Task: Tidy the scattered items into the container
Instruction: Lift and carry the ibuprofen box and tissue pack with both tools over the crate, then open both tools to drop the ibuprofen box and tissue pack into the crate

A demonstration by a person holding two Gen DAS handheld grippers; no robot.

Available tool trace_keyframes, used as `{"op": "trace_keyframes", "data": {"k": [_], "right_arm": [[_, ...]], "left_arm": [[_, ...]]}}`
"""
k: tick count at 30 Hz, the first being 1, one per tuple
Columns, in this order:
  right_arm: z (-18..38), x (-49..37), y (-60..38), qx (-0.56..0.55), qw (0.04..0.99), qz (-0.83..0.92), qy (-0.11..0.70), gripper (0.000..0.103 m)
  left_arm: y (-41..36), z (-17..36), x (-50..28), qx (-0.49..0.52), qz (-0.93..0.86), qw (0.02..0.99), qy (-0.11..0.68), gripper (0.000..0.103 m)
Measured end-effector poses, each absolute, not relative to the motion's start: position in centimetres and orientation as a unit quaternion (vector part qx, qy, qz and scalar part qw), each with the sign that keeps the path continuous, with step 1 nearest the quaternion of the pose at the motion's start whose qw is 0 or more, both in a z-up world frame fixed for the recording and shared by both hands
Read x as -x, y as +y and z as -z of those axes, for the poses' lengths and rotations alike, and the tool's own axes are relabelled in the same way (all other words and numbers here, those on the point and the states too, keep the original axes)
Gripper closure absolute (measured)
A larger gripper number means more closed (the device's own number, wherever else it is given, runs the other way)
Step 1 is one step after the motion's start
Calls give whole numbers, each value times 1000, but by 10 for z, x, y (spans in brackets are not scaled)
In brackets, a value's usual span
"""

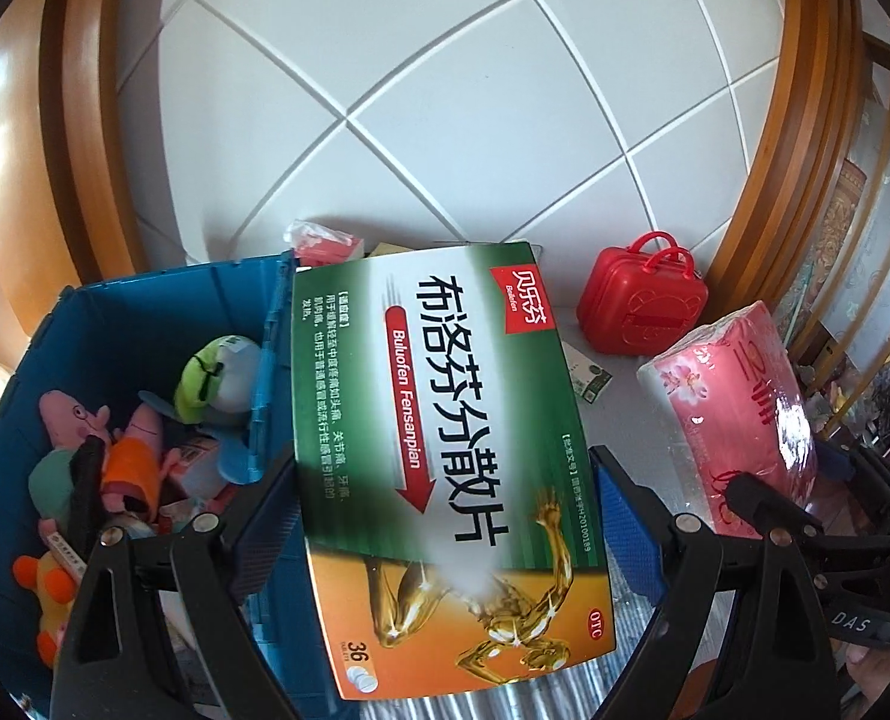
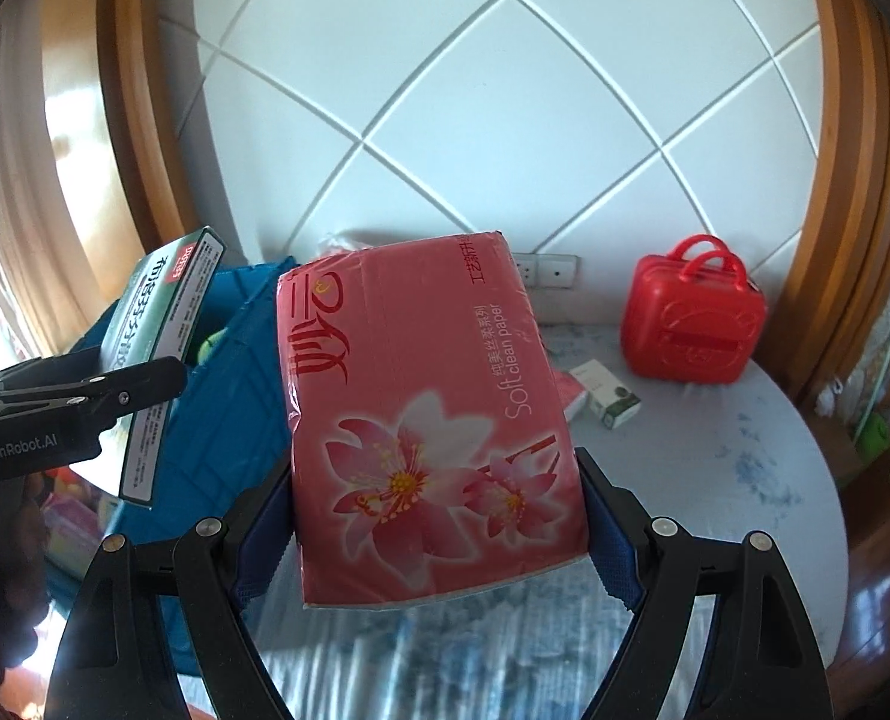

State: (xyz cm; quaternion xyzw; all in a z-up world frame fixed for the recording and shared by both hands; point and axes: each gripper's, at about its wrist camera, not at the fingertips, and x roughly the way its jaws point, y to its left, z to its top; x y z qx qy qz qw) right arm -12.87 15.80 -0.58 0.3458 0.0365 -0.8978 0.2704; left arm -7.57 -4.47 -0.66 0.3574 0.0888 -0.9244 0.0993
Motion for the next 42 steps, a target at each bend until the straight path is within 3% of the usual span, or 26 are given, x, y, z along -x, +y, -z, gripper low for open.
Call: {"op": "trace_keyframes", "data": {"k": [17,42], "right_arm": [[-17,91,5,-330,362,869,75,19],[-4,71,-170,-342,481,798,120,19]], "left_arm": [[-172,-12,-2,-336,918,167,127,12],[-310,17,-88,-368,864,307,154,12]]}}
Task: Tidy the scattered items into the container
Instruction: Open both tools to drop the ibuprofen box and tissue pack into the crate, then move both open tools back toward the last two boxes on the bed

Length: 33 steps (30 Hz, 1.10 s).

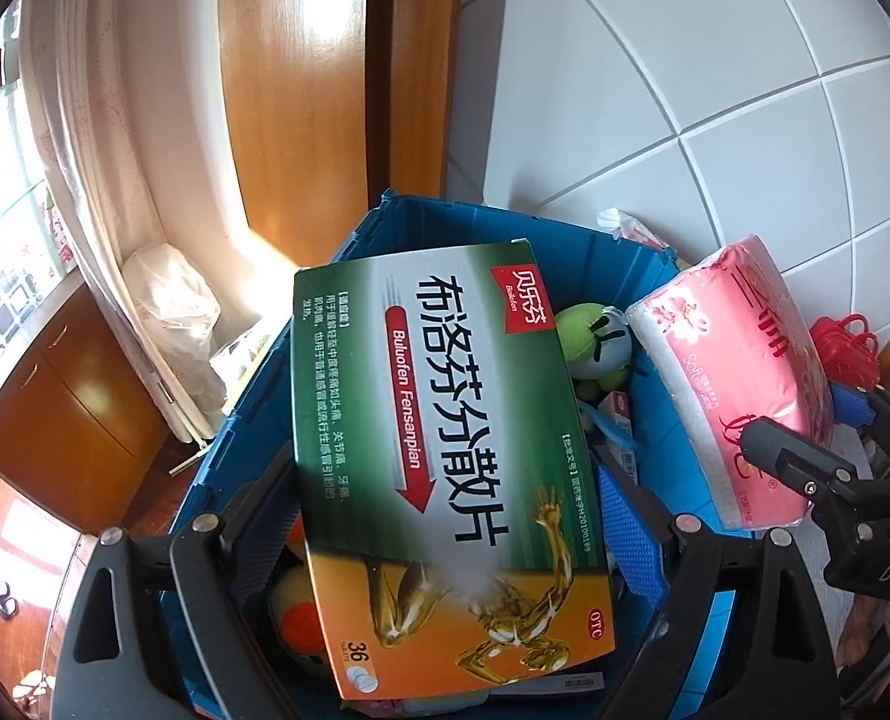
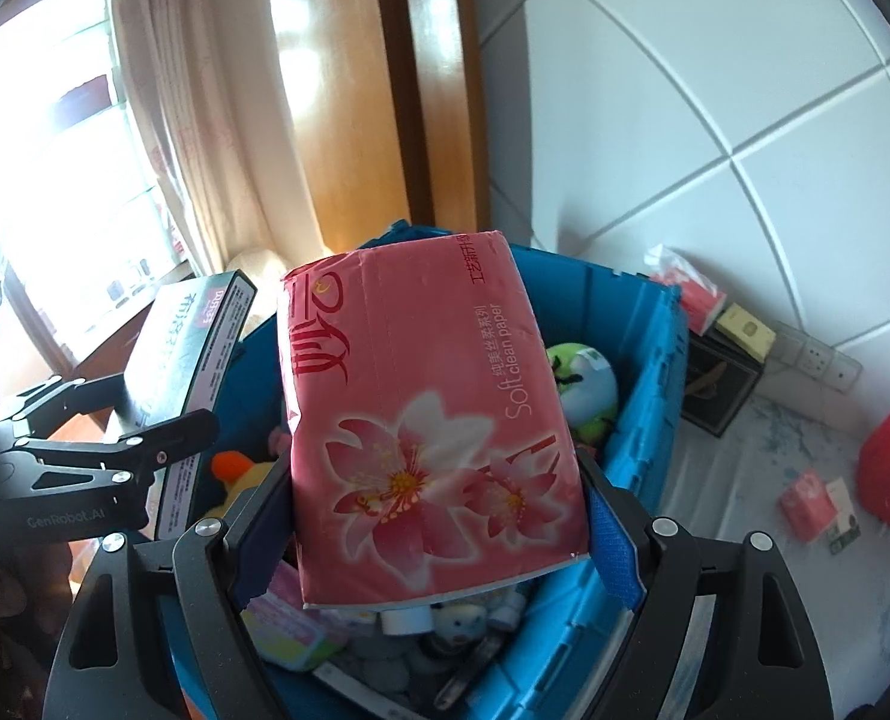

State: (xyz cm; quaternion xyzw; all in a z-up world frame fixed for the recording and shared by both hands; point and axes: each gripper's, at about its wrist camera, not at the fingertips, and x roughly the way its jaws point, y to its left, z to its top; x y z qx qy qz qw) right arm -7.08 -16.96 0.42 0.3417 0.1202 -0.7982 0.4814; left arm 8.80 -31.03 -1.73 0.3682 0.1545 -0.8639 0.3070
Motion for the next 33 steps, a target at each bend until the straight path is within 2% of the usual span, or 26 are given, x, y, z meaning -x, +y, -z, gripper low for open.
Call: {"op": "trace_keyframes", "data": {"k": [11,13,15,23,33], "right_arm": [[-3,71,-185,-347,483,793,133,18],[-3,73,-187,-350,485,790,134,9],[-4,74,-187,-351,488,788,132,0],[-11,87,-160,-345,473,803,112,0],[4,100,-113,-361,446,812,104,0]], "left_arm": [[-327,28,-92,-371,856,319,166,12],[-330,28,-93,-367,853,331,168,9],[-333,29,-92,-373,848,339,167,0],[-340,36,-98,-372,840,354,173,0],[-302,39,-73,-377,863,288,174,0]]}}
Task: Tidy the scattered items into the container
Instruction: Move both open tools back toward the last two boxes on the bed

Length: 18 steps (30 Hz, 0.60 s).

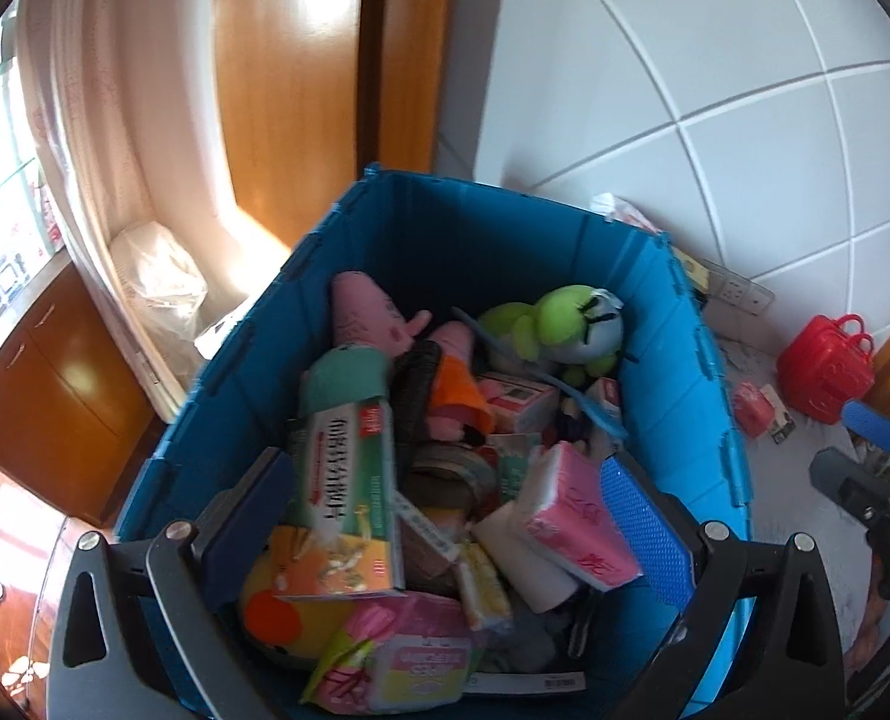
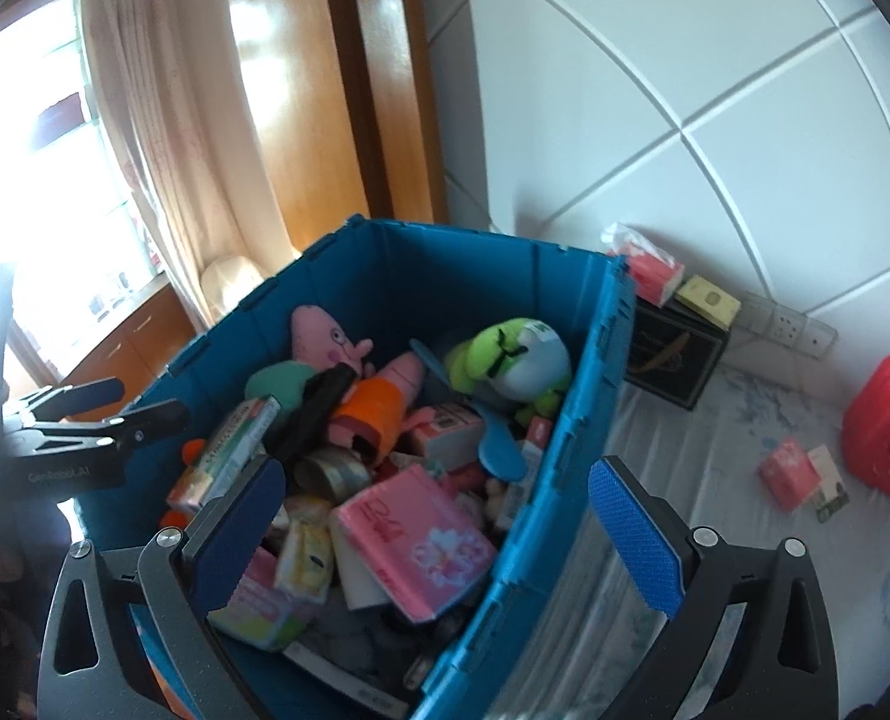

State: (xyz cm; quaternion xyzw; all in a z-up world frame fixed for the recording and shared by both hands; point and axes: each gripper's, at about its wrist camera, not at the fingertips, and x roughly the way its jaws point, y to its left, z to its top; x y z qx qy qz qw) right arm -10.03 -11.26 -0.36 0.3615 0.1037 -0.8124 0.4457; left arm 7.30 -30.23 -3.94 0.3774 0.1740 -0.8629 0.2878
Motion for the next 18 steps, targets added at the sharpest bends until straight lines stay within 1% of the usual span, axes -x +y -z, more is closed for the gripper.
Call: {"op": "trace_keyframes", "data": {"k": [9,18], "right_arm": [[12,125,-30,-370,389,839,87,0],[29,163,100,-381,342,858,45,0]], "left_arm": [[-234,39,-10,-387,883,218,152,0],[-113,25,51,-391,894,188,114,0]]}}
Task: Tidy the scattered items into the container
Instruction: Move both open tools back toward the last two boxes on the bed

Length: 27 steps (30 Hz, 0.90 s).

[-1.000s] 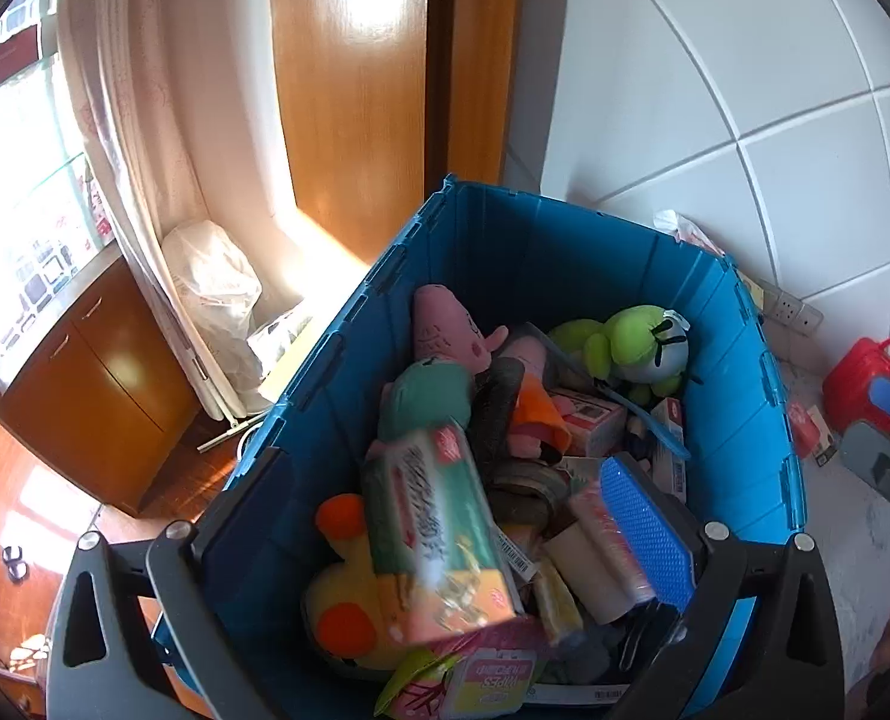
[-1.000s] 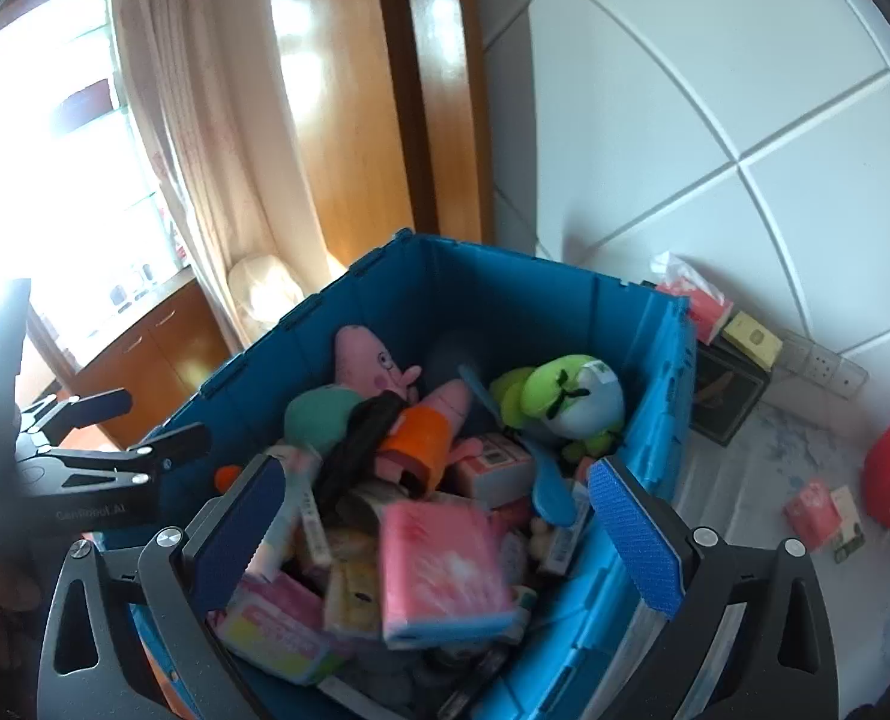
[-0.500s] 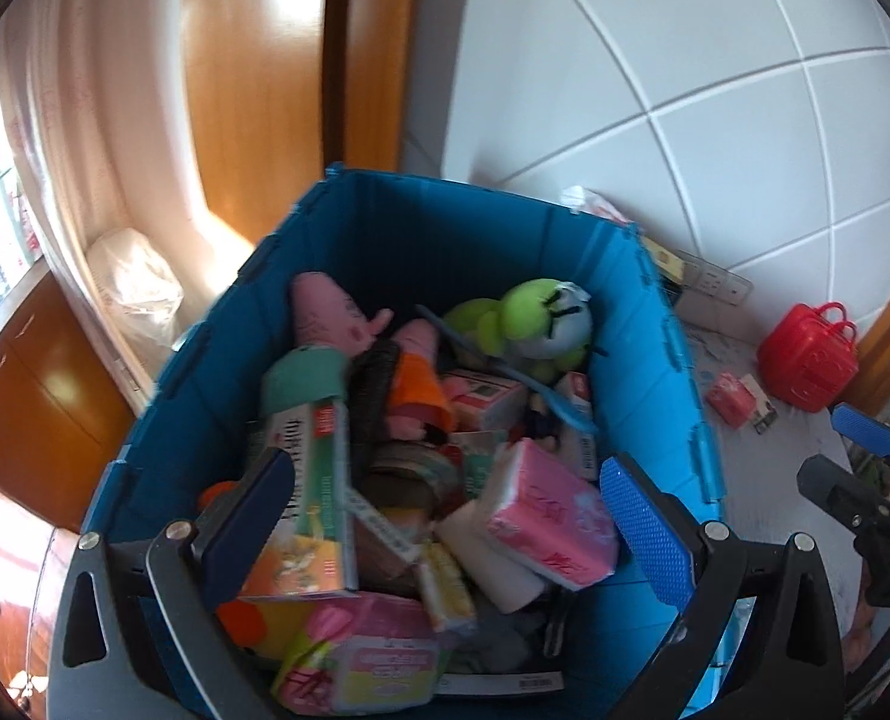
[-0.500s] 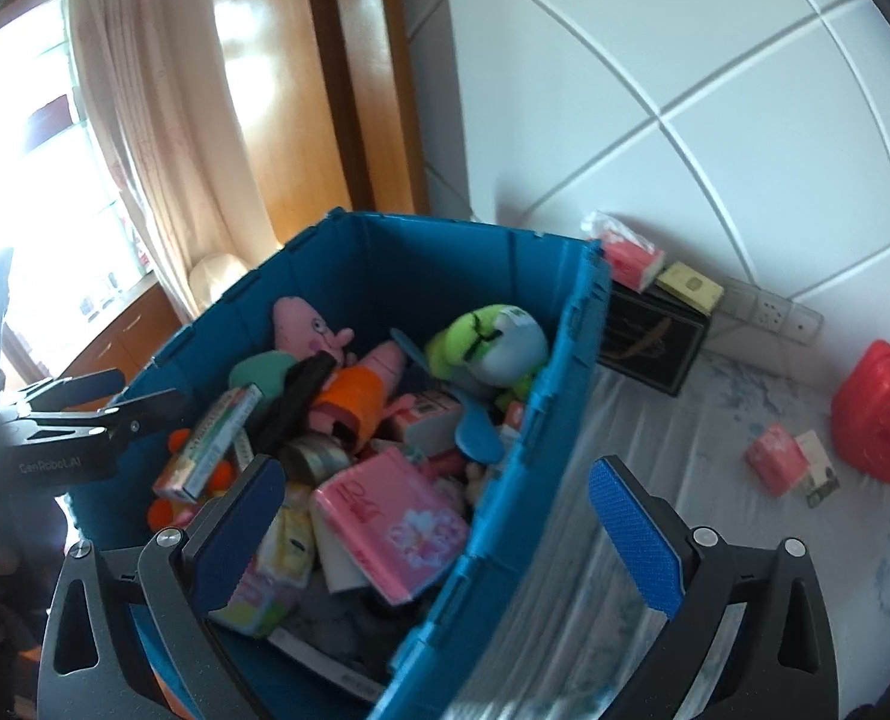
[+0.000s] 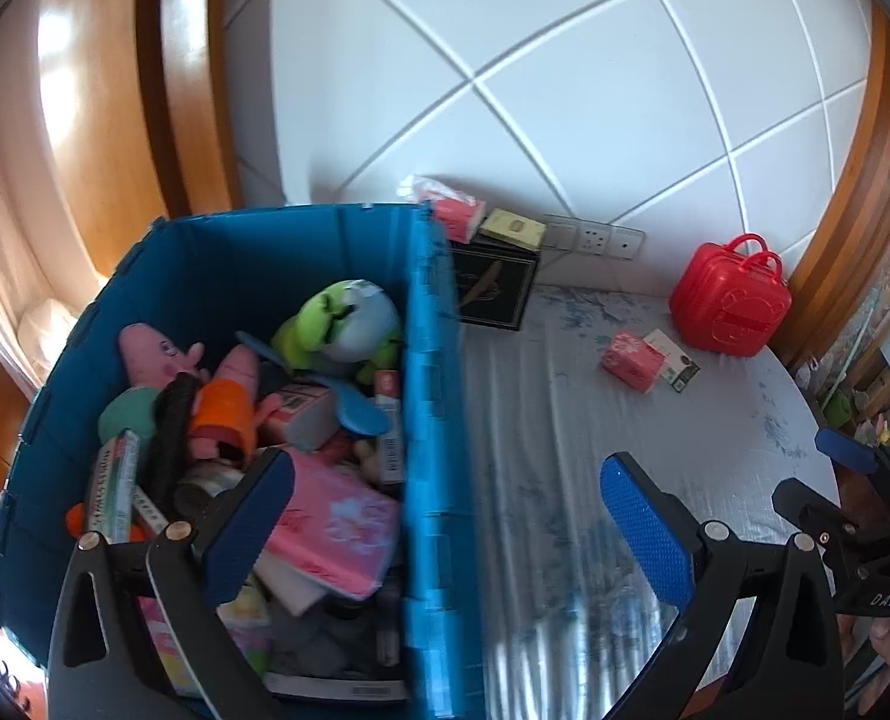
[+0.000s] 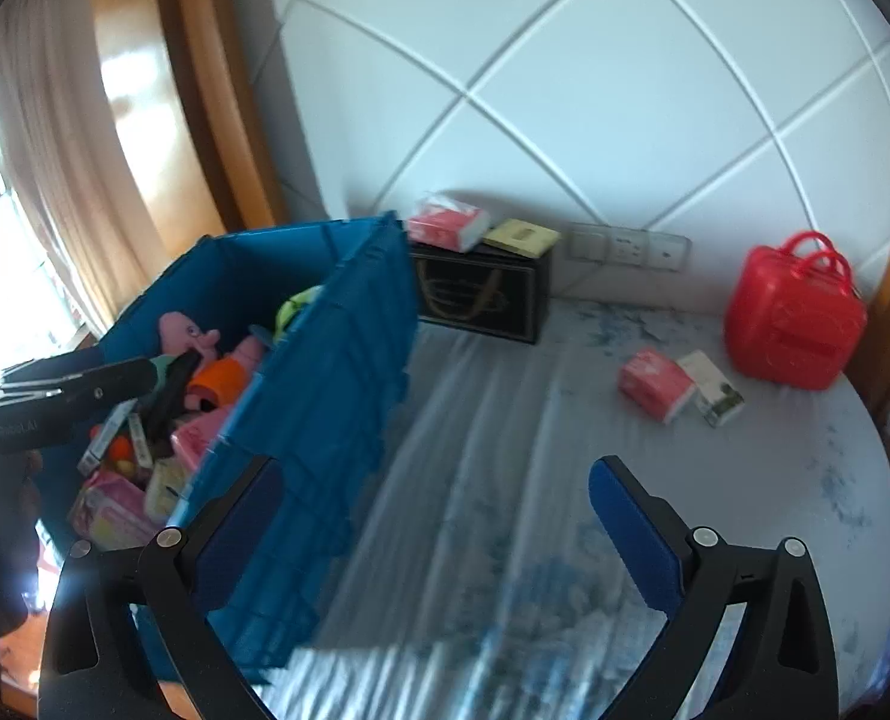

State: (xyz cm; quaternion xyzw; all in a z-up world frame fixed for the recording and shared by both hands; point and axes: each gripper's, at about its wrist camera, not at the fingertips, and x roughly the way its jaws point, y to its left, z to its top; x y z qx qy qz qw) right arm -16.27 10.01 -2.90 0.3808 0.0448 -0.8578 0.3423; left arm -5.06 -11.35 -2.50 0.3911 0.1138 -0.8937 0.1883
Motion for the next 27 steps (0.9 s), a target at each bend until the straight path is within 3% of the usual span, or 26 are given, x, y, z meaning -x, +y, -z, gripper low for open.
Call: {"op": "trace_keyframes", "data": {"k": [15,27], "right_arm": [[62,258,299,-398,338,851,55,0],[97,319,341,-391,338,853,70,0]], "left_arm": [[62,58,148,-411,869,230,152,0],[102,95,230,-430,856,240,158,0]]}}
